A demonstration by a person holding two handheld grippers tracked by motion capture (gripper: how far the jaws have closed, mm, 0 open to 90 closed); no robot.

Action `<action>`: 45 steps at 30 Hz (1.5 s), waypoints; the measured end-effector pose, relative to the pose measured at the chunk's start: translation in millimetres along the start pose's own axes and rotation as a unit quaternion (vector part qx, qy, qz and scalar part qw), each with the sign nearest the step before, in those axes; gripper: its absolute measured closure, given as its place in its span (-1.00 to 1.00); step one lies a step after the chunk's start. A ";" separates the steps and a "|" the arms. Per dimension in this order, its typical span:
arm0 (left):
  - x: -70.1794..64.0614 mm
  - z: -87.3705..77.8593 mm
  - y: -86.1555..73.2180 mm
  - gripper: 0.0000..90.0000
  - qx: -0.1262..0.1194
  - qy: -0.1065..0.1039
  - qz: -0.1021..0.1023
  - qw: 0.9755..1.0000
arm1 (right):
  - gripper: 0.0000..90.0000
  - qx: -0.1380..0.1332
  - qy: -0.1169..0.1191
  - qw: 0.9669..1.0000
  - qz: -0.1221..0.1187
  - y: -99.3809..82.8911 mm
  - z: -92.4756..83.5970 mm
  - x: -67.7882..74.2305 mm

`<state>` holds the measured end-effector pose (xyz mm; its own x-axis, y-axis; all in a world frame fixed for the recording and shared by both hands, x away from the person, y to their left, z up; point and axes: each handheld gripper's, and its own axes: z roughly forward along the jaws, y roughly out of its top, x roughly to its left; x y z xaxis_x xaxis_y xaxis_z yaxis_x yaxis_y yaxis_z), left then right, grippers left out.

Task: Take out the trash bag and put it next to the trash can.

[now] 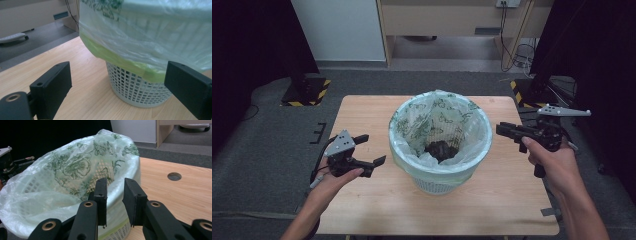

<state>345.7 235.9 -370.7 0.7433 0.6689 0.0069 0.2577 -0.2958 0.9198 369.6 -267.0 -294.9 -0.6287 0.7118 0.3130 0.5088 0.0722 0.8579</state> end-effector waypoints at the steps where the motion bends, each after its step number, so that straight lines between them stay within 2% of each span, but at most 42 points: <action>1: 0.2 -1.3 2.2 -0.85 -0.002 0.001 0.002 1.000 | 0.62 0.001 0.001 1.000 -0.002 0.9 1.5 0.9; 9: 0.3 -9.4 23.0 -0.80 -0.015 0.002 0.014 1.000 | 0.58 0.003 0.011 1.000 -0.005 6.2 10.3 7.3; 11: 0.8 -9.6 29.8 -0.74 -0.025 -0.001 0.026 0.999 | 0.56 0.005 0.011 1.000 -0.005 6.9 12.0 7.9; 15: -1.1 -11.1 41.9 -0.63 -0.030 -0.009 0.030 0.999 | 0.55 0.005 0.012 1.000 -0.008 8.0 14.6 8.8; 22: -3.9 -4.5 55.1 -0.47 -0.035 -0.019 0.019 0.999 | 0.50 0.006 0.015 1.000 -0.009 8.5 18.2 11.5; 28: -4.4 6.3 62.8 -0.37 -0.033 -0.016 0.012 0.999 | 0.47 0.007 0.015 1.000 -0.010 8.6 21.2 12.7; 36: 1.0 17.3 63.6 -0.20 -0.014 -0.022 -0.010 1.000 | 0.32 0.009 0.016 1.000 -0.016 6.6 26.2 15.7; 40: 1.8 18.1 64.3 -0.03 -0.014 -0.024 -0.010 1.000 | 0.27 0.005 0.017 1.000 -0.018 5.9 27.4 16.9; 45: -1.7 20.4 67.9 0.23 -0.003 -0.019 -0.003 1.000 | 0.21 0.003 0.017 1.000 -0.017 5.8 28.4 16.9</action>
<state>374.5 200.7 -316.2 0.7649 0.6440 -0.0130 0.2585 -0.2885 0.9219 378.7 -234.7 -296.2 -0.6653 0.6852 0.2965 0.4895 0.1005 0.8662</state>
